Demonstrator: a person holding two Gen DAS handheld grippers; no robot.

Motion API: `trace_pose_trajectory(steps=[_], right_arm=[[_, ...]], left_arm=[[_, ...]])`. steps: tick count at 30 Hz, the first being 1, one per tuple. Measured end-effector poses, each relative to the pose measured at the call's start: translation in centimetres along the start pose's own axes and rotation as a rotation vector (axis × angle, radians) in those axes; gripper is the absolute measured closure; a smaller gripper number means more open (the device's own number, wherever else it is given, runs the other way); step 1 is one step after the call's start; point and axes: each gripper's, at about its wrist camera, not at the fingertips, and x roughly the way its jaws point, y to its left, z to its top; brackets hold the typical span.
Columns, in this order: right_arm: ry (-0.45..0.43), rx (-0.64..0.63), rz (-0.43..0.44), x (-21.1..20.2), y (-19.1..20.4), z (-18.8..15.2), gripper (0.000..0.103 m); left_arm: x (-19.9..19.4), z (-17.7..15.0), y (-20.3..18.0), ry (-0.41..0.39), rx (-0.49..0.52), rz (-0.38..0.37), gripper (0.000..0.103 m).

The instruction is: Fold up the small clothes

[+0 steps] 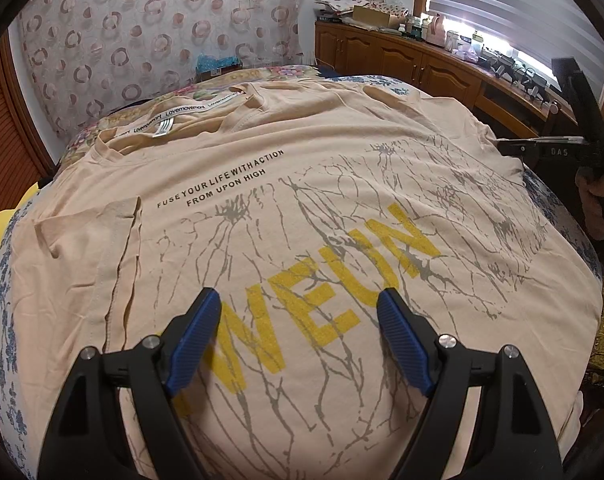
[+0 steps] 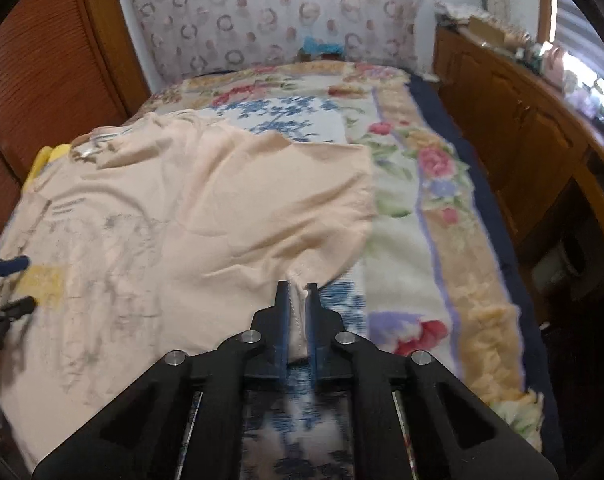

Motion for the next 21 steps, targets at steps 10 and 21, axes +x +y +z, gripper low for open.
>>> trace_pose_trajectory(steps=[10,21], right_arm=[[-0.182,-0.111,0.132,-5.3,7.3,3.2,0.101],[-0.083,-0.219,0.200,-3.5,14.9,-0.1,0.078]], left_arm=[[-4.9,-0.3,0.1,-0.131,-0.024,0.017,0.021],[-8.7,-0.8,0.2,-0.201,-0.070,-0.028,0.021]])
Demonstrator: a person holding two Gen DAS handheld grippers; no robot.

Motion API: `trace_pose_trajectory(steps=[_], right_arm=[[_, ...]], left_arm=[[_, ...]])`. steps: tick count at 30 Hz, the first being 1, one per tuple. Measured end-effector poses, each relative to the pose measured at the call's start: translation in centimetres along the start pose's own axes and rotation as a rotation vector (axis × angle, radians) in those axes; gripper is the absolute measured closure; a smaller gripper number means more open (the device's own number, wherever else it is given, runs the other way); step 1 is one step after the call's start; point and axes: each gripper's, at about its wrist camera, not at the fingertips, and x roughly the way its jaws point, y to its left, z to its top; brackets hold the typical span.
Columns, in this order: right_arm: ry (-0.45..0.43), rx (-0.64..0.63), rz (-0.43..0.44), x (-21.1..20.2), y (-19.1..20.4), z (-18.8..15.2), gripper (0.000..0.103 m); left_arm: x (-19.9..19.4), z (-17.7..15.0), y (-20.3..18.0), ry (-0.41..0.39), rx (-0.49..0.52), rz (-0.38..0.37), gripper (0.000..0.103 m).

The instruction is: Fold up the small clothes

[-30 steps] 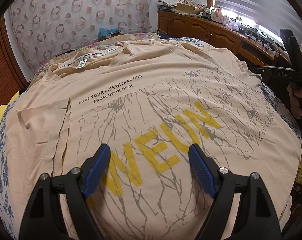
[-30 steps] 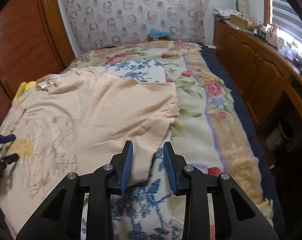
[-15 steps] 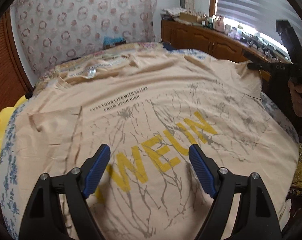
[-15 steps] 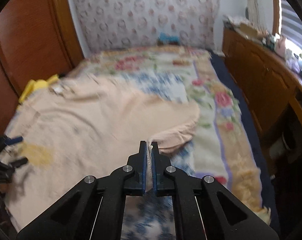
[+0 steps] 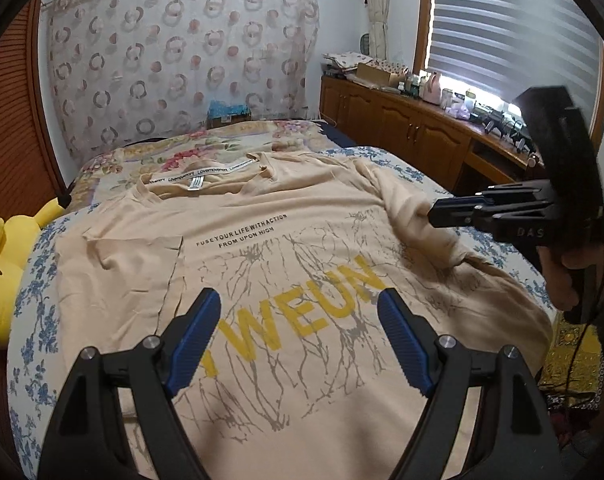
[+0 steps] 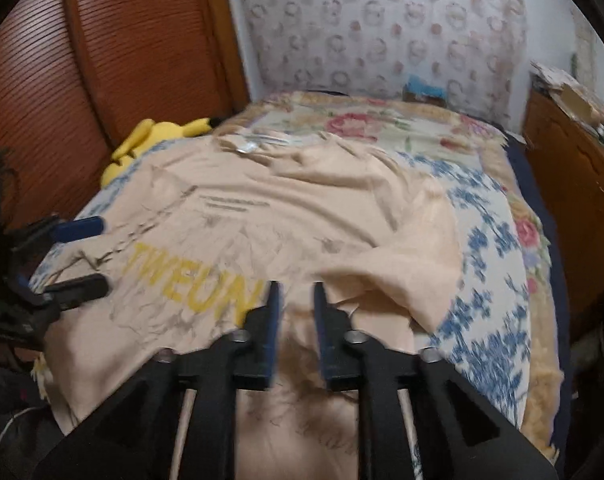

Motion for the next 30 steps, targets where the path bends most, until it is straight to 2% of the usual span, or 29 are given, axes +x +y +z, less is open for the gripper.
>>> trace_pose_trajectory(steps=[4,8,13,20,22,24,30], right_arm=[[-0.043,0.070,-0.026,-1.2,-2.8,0.1,0.065],[-0.043,0.150,-0.083,-1.4,-6.5,0.0,0.065],[0.031,0.231,-0.111,1.2,-10.6,-0.8,0.065],[0.051,0.264,-0.026,3.6,-11.1,-1.3,0.065],[0.044,0.232,0.015,3.9,-10.6,-1.1,0.083],[0.040,0.200,0.050,4.0,-10.0,-0.6,0.096],[-0.021,0.111,0.103,2.8,-6.9,2.9,0.101]], left_arm=[[-0.4,-0.2,-0.3,-0.013,-0.012,-0.010,0.021],[-0.1,-0.2,-0.7,-0.012,-0.008,-0.012,0.021],[-0.2,-0.3,-1.1,-0.019,-0.007,-0.016,0.021],[0.2,-0.9,-1.6,-0.014,-0.002,-0.025,0.021],[0.3,-1.1,-1.6,-0.015,-0.003,-0.024,0.021],[0.2,-1.3,-1.4,-0.019,-0.012,-0.028,0.021],[0.3,-1.9,-1.0,-0.017,-0.034,-0.024,0.021]])
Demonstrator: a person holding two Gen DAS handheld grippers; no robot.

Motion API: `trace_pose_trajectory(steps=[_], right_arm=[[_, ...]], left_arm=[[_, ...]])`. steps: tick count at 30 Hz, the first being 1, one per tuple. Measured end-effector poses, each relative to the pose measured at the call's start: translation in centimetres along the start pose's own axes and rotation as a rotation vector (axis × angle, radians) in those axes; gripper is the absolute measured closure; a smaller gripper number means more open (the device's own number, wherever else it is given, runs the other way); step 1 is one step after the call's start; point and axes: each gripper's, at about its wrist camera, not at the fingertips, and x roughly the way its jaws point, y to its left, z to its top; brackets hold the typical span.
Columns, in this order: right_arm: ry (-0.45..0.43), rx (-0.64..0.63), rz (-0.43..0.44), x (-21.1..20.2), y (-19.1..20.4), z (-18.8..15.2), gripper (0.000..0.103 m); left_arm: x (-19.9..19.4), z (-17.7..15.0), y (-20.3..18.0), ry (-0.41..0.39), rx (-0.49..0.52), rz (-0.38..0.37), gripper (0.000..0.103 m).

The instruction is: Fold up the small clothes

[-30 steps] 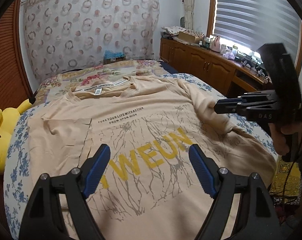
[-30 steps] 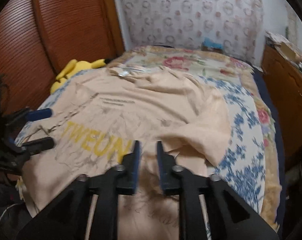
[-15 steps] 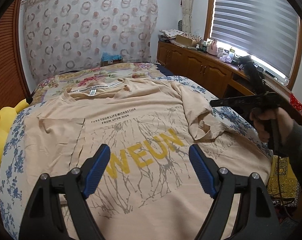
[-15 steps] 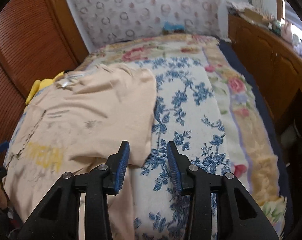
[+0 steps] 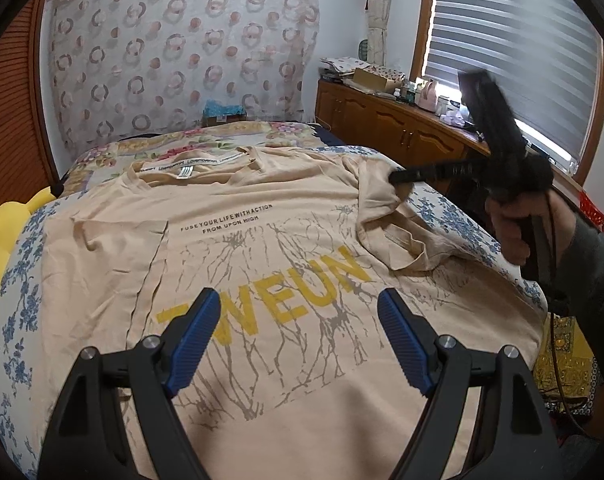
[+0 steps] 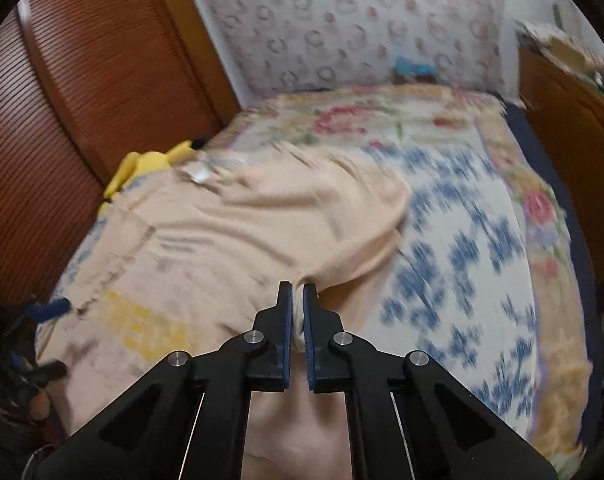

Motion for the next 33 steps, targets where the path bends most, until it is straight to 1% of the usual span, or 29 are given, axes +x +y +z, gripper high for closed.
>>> trace_pose_trajectory(steps=[2,5,8,12,13,14,15,16,18,21,22,25,28,31,33], right_arm=[[-0.017,-0.046,0.019,0.0,1.9,1.4,0.101],[-0.014,-0.084,0.036,0.9,3.9,3.0,0.101],[0.013,-0.125,0.028,2.8,5.8,4.4,0.101],[0.054,-0.115,0.024,5.4,6.6,5.4,0.101],[0.061,-0.110,0.025,5.7,6.7,5.5,0.092],[0.067,-0.104,0.027,5.9,6.8,5.5,0.086],[0.063,-0.097,0.029,5.9,6.9,5.4,0.076],[0.052,-0.092,0.033,5.7,6.9,5.3,0.075],[0.035,-0.099,0.020,4.8,6.9,4.8,0.075],[0.037,-0.128,-0.030,3.5,7.0,3.4,0.075],[0.048,-0.140,-0.053,3.0,7.0,2.3,0.075],[0.083,-0.153,-0.084,2.0,6.7,-0.6,0.075],[0.106,-0.139,-0.103,1.3,5.8,-3.3,0.075],[0.117,-0.109,-0.125,1.2,5.0,-5.1,0.075],[0.130,-0.092,-0.119,1.5,4.6,-5.8,0.075]], left_arm=[[0.0,-0.2,0.0,0.000,-0.006,0.001,0.021],[0.0,-0.4,0.1,-0.001,-0.014,0.002,0.021],[0.1,-0.7,0.4,0.002,-0.023,0.003,0.021],[-0.1,-1.1,0.8,0.004,-0.029,0.005,0.021],[-0.1,-1.2,0.9,0.005,-0.030,0.008,0.021],[-0.1,-1.2,1.0,0.005,-0.032,0.010,0.021],[-0.2,-1.2,1.1,0.005,-0.034,0.010,0.021],[-0.3,-1.3,1.2,0.003,-0.037,0.010,0.021],[-0.4,-1.4,1.6,0.003,-0.045,0.010,0.021],[-0.5,-1.5,1.9,0.002,-0.055,0.008,0.021],[-0.5,-1.5,2.0,0.001,-0.059,0.006,0.021],[-0.4,-1.6,2.1,0.000,-0.066,0.001,0.021],[-0.1,-1.6,1.9,0.004,-0.069,-0.004,0.021],[0.1,-1.7,1.8,0.011,-0.065,-0.004,0.021],[0.2,-1.7,1.7,0.015,-0.059,-0.003,0.021]])
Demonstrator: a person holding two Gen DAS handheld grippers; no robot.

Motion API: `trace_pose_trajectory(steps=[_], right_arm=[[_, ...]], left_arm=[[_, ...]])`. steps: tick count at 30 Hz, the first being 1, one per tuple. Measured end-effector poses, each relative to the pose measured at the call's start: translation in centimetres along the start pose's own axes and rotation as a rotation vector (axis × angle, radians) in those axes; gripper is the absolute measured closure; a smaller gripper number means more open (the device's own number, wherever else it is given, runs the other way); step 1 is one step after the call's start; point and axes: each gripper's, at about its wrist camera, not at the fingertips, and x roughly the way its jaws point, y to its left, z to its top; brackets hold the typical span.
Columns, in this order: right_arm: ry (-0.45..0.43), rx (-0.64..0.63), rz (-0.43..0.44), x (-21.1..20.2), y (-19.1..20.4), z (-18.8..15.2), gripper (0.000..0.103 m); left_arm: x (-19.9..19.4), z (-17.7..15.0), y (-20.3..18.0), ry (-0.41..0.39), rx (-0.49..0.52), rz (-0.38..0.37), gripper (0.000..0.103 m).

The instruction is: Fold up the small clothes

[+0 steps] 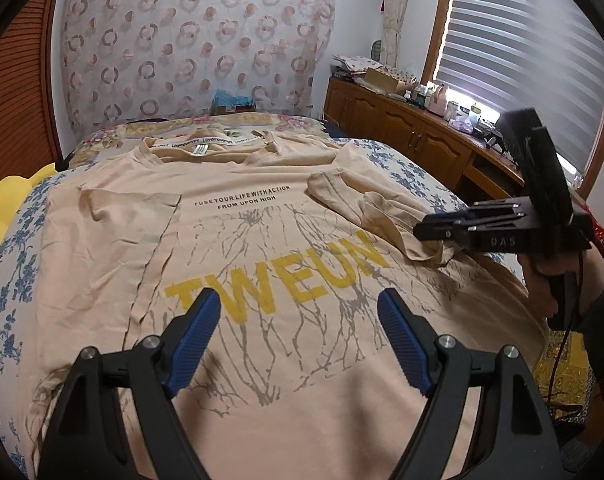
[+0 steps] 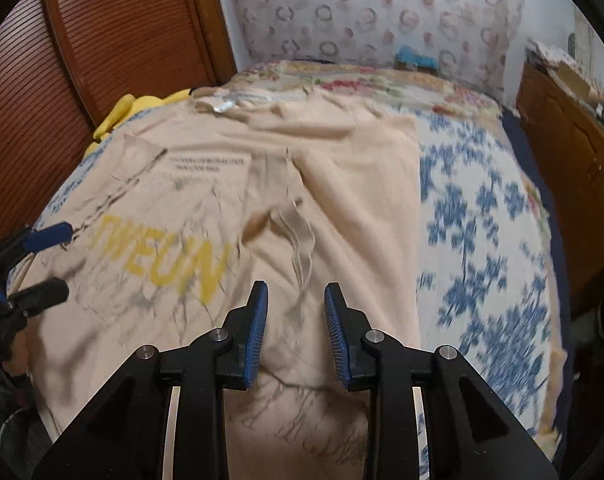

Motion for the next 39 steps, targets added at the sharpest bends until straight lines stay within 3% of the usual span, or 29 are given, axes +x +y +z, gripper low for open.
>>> trace_pose_trajectory(steps=[4,6,8,14,17,19,22,29,32,35,37,39], right_arm=[[0.008,-0.010,0.046,0.5,0.7,-0.8,0.095],[0.003,-0.030,0.084,0.3,1.5,-1.0,0.099],[-0.001,-0.049,0.136,-0.2,2.4,-1.3,0.099],[-0.014,-0.095,0.118,-1.3,3.5,-1.6,0.099],[-0.052,-0.074,0.090,-1.9,2.6,-0.6,0.094],[-0.078,-0.066,0.063,-1.9,2.2,0.3,0.075],[-0.080,-0.043,0.037,-0.7,1.3,2.1,0.057],[0.023,0.054,0.062,4.8,-0.2,5.4,0.057],[0.024,0.046,0.087,5.6,0.5,6.1,0.057],[0.036,0.036,0.089,6.1,1.5,6.7,0.067],[0.047,0.021,0.140,6.1,2.6,6.8,0.073],[0.049,-0.008,0.158,5.9,3.6,6.6,0.073]], left_arm=[[0.0,-0.2,0.1,0.002,0.003,0.006,0.021],[-0.1,-0.2,0.2,0.001,-0.002,0.007,0.021],[-0.2,-0.1,0.4,-0.002,-0.008,0.008,0.021],[-0.6,-0.1,0.7,-0.015,-0.019,0.010,0.021],[-0.8,-0.1,1.0,-0.021,-0.024,0.016,0.021],[-1.0,-0.2,1.2,-0.025,-0.028,0.016,0.021],[-1.1,-0.2,1.3,-0.030,-0.033,0.014,0.021],[-1.2,-0.2,1.4,-0.030,-0.033,0.014,0.021],[-1.2,-0.4,1.7,-0.026,-0.041,0.015,0.021],[-1.3,-0.6,1.9,-0.023,-0.048,0.019,0.021],[-1.5,-0.6,2.0,-0.030,-0.048,0.022,0.021],[-1.7,-0.6,2.3,-0.035,-0.051,0.024,0.021]])
